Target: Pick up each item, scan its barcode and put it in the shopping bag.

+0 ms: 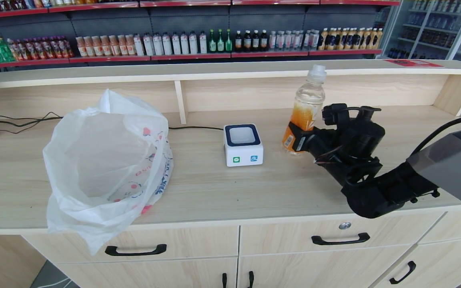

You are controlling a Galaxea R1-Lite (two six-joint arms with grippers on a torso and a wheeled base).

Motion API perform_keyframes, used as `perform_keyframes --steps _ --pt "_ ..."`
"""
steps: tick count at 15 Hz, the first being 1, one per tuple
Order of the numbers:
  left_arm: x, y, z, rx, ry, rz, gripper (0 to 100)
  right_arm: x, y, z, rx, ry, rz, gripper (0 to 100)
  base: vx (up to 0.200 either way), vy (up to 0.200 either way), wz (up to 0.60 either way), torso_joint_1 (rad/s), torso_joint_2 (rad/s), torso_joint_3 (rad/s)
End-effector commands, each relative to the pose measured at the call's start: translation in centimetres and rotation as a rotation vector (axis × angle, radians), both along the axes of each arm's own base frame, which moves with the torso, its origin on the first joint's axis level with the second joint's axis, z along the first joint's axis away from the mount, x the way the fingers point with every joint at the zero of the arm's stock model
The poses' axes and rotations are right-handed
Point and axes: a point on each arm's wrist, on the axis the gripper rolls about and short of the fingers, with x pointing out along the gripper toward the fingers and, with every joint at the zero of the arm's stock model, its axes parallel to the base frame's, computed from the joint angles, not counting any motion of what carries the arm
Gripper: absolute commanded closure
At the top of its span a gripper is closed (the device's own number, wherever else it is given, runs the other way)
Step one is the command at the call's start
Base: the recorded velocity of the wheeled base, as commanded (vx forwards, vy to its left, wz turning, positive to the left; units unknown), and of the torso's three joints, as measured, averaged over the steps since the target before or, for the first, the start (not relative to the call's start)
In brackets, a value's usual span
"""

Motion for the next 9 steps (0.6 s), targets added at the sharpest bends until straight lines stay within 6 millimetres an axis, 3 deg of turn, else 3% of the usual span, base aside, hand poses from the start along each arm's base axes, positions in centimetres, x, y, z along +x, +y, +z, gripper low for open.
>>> perform_keyframes --steps 1,9 --pt "0.00 0.00 0.01 0.000 0.000 0.001 0 -0.03 0.00 0.10 -0.001 -0.001 0.001 100 0.000 0.000 0.00 0.000 0.00 0.000" --pt "0.00 0.00 0.01 0.000 0.000 0.001 0 -0.16 -0.11 0.49 0.002 -0.013 -0.001 100 0.000 0.000 0.00 0.000 0.00 0.000"
